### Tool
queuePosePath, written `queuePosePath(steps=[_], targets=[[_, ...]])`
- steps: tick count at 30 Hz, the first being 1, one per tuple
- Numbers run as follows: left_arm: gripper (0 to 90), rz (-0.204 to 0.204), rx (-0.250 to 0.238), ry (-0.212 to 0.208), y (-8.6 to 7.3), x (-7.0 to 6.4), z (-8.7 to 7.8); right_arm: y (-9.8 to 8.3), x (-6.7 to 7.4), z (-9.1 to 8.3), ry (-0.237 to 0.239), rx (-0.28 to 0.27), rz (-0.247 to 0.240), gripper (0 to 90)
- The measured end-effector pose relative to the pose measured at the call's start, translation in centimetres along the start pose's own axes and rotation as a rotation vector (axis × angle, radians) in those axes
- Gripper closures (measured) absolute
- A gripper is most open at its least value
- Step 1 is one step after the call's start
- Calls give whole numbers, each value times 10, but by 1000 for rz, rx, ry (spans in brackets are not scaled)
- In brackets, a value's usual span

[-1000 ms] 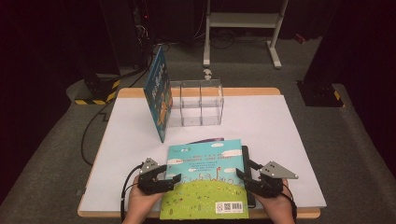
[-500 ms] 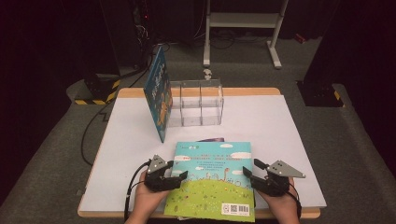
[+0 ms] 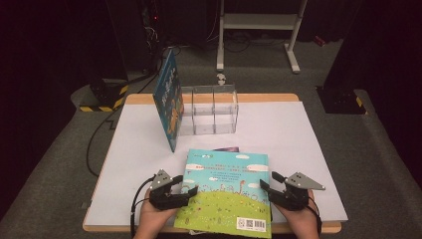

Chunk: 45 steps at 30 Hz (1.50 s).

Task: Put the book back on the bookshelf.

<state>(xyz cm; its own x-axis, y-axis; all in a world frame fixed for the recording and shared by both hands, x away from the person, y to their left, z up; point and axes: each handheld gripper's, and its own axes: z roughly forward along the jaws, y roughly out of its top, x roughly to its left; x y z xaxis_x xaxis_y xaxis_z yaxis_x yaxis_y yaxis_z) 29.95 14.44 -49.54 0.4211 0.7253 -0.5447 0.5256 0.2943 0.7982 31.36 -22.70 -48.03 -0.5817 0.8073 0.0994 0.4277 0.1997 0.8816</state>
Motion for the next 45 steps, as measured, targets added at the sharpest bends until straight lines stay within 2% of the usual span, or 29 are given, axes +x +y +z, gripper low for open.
queuePosePath(steps=[5,8,13,17,23,26,28,29,30,37,40,45], targets=[[221,1,4,4,-1,-1,0,-1,-1,1,21,10,35,353],[222,-4,2,5,-1,-1,0,-2,-2,5,60,28,82,262],[223,2,0,7,-1,-1,0,-2,-1,10,108,66,131,187],[223,-4,-9,7,-1,-2,0,-2,0,13,138,80,140,164],[226,5,-3,14,-1,-3,1,-1,1,14,137,101,148,156],[227,-2,-2,11,-1,-5,4,3,3,13,99,100,124,178],[226,10,5,10,0,-6,6,6,3,12,56,98,103,188],[226,-2,-2,9,0,-7,8,6,2,12,53,101,106,190],[226,4,-2,8,-1,-8,9,7,0,13,52,101,112,190],[223,-4,-22,-2,-3,-7,8,3,-5,14,94,110,167,144],[212,0,-19,-8,-5,-7,7,0,-5,17,172,132,194,136],[211,3,-14,4,-5,-8,9,4,-1,16,153,152,179,137]])
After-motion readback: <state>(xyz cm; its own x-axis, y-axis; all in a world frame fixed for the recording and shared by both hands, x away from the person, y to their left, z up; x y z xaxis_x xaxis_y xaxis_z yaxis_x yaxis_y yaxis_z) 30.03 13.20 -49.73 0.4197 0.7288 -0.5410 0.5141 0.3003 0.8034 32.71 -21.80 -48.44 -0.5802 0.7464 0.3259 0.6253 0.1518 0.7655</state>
